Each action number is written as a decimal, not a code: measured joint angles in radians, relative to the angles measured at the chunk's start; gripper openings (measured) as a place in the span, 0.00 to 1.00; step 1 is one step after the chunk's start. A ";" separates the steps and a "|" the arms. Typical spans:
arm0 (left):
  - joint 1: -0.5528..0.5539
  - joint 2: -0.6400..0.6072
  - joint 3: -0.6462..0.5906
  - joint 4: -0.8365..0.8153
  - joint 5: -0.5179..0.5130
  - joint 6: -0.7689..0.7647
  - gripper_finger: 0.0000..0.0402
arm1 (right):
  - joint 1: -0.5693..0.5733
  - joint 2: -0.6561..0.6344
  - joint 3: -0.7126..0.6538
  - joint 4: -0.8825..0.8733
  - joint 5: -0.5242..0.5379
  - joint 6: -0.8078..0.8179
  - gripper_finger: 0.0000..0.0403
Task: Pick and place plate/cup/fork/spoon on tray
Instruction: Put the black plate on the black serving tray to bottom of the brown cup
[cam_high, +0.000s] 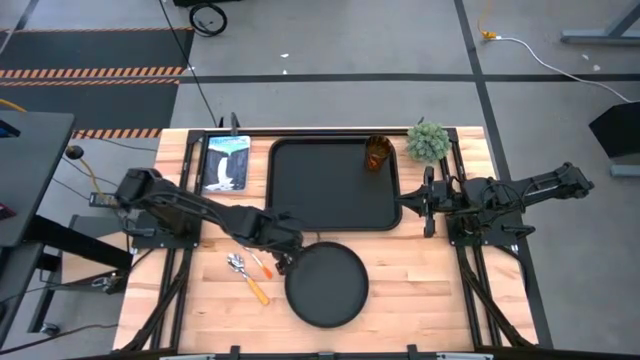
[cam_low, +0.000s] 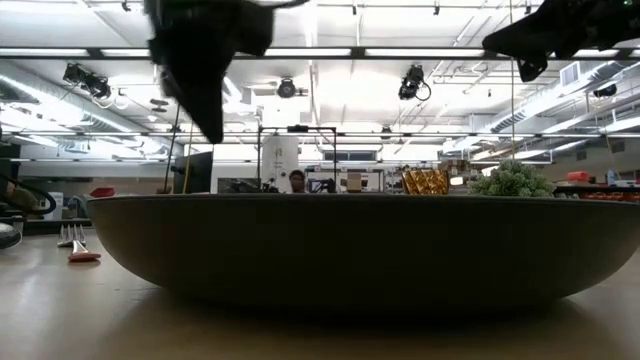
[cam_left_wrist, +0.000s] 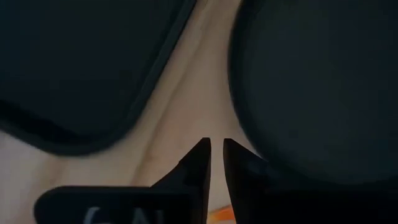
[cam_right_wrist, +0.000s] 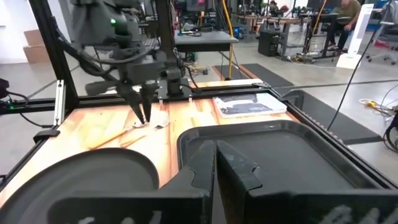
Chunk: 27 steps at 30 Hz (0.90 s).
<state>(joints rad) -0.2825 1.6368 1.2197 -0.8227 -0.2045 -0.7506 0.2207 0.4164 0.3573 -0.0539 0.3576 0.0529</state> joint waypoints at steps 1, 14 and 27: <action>0.000 -0.014 -0.035 0.024 0.002 -0.066 0.13 | 0.000 0.000 0.000 0.001 0.000 -0.001 0.06; 0.001 -0.020 -0.180 0.272 0.065 -0.430 0.49 | 0.000 0.000 0.000 0.001 -0.002 -0.001 0.06; -0.020 0.012 -0.180 0.305 0.072 -0.521 0.43 | 0.000 0.000 0.000 0.001 -0.012 0.006 0.06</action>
<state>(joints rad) -0.3020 1.6488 1.0401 -0.5179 -0.1326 -1.2718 0.2207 0.4167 0.3573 -0.0529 0.3458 0.0585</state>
